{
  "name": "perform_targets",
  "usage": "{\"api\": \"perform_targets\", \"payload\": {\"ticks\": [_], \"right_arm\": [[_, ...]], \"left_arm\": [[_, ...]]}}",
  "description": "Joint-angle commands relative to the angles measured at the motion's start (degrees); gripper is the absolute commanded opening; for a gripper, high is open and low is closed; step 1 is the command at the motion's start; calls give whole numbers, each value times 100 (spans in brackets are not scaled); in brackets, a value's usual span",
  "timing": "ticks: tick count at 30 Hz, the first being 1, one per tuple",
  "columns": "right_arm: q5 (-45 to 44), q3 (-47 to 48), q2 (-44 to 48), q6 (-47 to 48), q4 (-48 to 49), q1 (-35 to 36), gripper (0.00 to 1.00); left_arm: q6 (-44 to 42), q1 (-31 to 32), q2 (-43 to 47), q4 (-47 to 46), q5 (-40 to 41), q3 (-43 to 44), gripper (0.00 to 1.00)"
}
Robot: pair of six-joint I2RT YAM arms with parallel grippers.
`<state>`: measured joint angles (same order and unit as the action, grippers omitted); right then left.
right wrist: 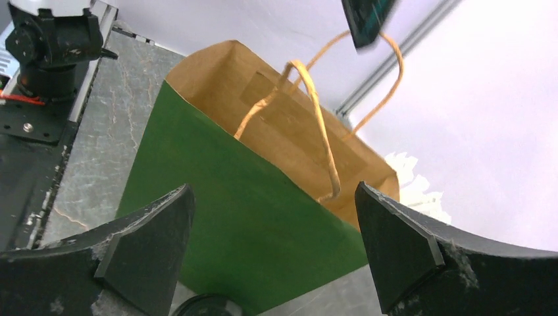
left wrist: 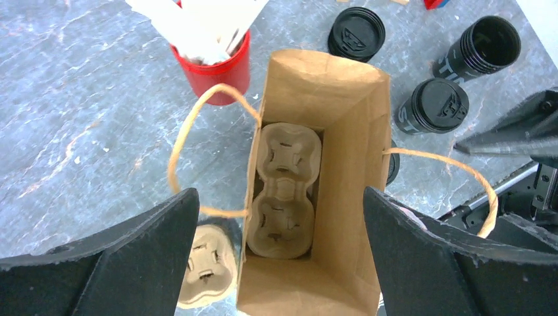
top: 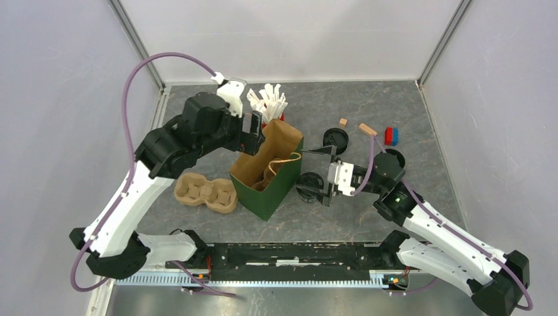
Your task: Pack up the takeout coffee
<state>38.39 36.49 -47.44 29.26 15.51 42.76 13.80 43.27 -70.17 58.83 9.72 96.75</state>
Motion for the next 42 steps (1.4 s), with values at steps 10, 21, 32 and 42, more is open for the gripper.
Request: {"api": "perform_targets", "payload": {"ticks": [10,21,32,42], "right_arm": [[-3129,331,191,-3377,-2270,11,98],[-4630,420,-644,-3861,-3405,13,98],[-4580,456,-1004,-4213,-2774,13,85],[-4620,576,-758,-4752,-2529,9,75]], "left_arm": [[892,15,1150,204,372,-1317,90],[833,15,1744,-697,575,-2459,79],[537,15,2073,-1485,594,-2724,81],[1357,15,1697,-839,1251,-2343,83]]}}
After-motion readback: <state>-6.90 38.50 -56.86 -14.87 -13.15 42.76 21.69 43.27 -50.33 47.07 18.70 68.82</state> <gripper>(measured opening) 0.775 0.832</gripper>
